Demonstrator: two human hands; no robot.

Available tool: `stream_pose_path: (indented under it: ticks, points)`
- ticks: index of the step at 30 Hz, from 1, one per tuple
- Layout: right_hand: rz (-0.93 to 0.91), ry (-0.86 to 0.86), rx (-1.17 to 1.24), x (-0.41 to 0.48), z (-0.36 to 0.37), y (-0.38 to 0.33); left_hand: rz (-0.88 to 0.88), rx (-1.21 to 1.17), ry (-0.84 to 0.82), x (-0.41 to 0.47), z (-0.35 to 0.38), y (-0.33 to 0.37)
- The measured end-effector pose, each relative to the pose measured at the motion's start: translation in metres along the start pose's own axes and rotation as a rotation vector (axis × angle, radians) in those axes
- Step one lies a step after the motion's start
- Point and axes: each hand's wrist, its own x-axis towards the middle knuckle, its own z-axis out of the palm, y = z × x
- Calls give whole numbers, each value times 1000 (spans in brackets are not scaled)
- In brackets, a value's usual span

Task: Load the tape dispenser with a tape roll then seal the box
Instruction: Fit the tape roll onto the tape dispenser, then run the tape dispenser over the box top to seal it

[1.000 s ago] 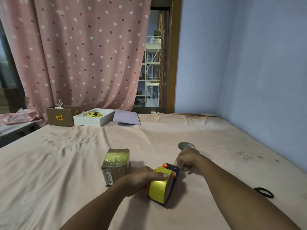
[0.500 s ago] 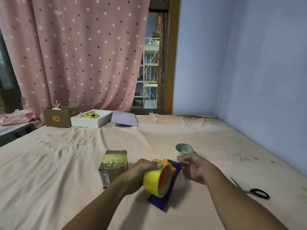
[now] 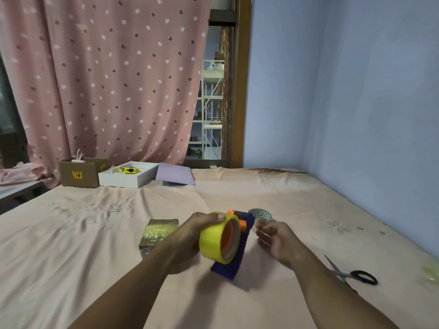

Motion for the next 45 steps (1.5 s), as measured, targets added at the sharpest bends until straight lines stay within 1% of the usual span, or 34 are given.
stream_pose_path:
  ticks: [5,9,11,13,17,20,23,26,27,29,31,32,33,35,37,40,45]
  points:
    - [155,-424,-144,-20,7,12,63,-35,104,8,-5,13]
    - [173,-643,-197,-29,34,18,104,-77,194,12,0,18]
    - [160,-690,-200,-37,54,17,122,-51,248,11,5,17]
    - [134,-659,-191,-44,76,14,145,-52,275,8,7,15]
    - [89,-505,-222,-51,112,7,160,-94,347,1,1,19]
    - [37,-396,-225,-51,130,1,193,-93,485,-2,-5,25]
    - [14,-301,-207,-49,141,-4,218,27,613,-7,-12,28]
    - [-27,-218,-178,-50,148,-12,261,52,730,-15,-26,29]
    - [-37,-197,-175,-51,151,-14,278,81,786,-19,-32,27]
    - [-56,-168,-205,-50,155,-18,281,233,891,-25,-48,20]
    - [-65,-165,-275,-49,159,-19,227,452,951,-28,-65,12]
    - [-62,-163,-299,-48,161,-18,179,534,968,-29,-73,7]
    - [-60,-160,-313,-48,162,-17,110,565,984,-30,-80,2]
    - [-61,-144,-337,-50,163,-15,-39,505,983,-33,-91,-8]
    - [-64,-145,-344,-53,162,-14,-120,375,924,-35,-97,-22]
    - [-91,-126,-413,-55,157,-18,-110,233,884,-31,-99,-41]
    - [-245,-59,-761,-59,147,-30,-89,178,783,-27,-57,-32]
